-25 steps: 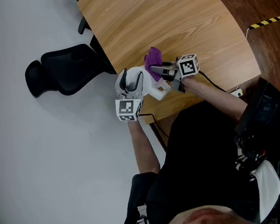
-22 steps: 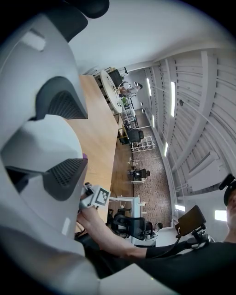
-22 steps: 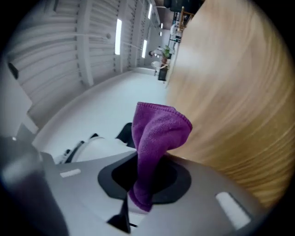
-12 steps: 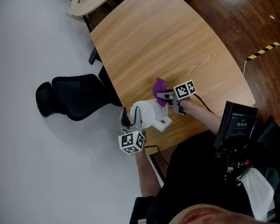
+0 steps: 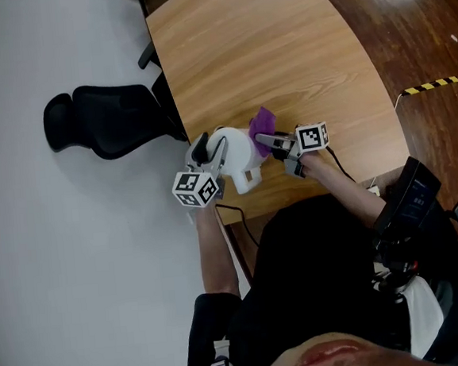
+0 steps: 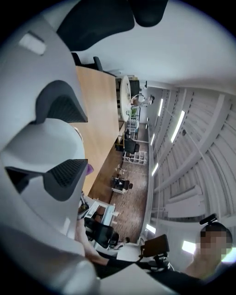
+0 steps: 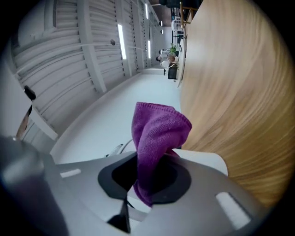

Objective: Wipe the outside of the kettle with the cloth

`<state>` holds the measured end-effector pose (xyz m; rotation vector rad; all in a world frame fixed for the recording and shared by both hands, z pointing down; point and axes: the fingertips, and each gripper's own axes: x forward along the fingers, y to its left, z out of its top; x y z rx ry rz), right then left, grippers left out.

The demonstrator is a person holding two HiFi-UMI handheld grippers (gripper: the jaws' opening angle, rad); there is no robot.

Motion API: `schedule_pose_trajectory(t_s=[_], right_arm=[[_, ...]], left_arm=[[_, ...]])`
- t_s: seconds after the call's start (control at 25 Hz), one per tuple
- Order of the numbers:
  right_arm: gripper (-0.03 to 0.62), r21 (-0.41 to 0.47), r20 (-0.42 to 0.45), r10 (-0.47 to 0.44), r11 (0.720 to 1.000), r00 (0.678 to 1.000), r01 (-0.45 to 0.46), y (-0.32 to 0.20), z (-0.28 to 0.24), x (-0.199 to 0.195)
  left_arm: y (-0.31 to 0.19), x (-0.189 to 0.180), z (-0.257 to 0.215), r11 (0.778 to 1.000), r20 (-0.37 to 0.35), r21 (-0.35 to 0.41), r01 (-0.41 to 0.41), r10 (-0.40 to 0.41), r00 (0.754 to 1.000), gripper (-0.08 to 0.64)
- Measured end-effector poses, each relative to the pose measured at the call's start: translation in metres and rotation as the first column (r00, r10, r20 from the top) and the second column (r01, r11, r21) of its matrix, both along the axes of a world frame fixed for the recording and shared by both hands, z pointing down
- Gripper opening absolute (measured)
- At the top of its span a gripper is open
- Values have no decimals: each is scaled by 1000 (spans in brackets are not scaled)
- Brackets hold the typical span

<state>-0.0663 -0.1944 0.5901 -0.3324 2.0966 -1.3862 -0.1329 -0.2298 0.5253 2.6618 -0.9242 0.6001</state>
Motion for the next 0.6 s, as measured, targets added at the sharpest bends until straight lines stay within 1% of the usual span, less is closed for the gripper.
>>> schedule_pose_trajectory(t_s=[0.04,0.08,0.12,0.16,0.2,0.24,0.28,0.32,0.36,0.4,0.48,0.52,0.56,0.6], right_arm=[[60,-65,-16,7,998,1000,-8,1,16,5],[61,-129,-34,19,991,999,-23,2,31,11],[61,-167,-46,44,985,998,-51,2,40,20],[61,-180,-43,79,980,996,-85,1,41,31],[61,-173,-26,116,978,993,-118,-1,35,43],[61,-142,3,146,979,989,-144,-2,21,52],[61,-84,44,165,983,985,-161,-3,-1,56],[61,-13,91,172,985,981,-172,-4,-26,58],[61,40,136,169,984,976,-176,-3,-47,57],[61,65,171,158,983,972,-171,-1,-58,52],[61,67,197,134,986,971,-150,6,-60,34],[61,45,188,134,988,973,-144,8,-51,25],[61,-6,166,143,990,976,-144,7,-34,19],[61,-77,127,153,987,980,-144,5,-9,13]], left_arm=[[-8,7,-1,1000,-15,1,-15,15,1000,137],[-14,7,-2,1000,-19,4,7,-7,1000,138],[-18,4,-4,998,-8,15,54,-54,998,138],[-19,1,-5,993,12,31,111,-111,994,140],[-18,-3,-3,986,36,42,162,-163,986,145],[-15,-6,0,979,57,43,201,-204,977,152],[-12,-9,5,973,72,36,229,-231,970,152],[-9,-10,10,969,79,30,246,-247,966,152],[-8,-10,15,967,82,28,253,-254,964,154],[-6,-9,20,966,81,29,256,-257,963,155],[-1,-10,25,965,67,37,261,-263,962,156],[1,-11,24,964,62,43,261,-263,963,158],[2,-11,23,965,58,51,256,-259,964,158],[2,-10,22,967,54,61,249,-252,966,156]])
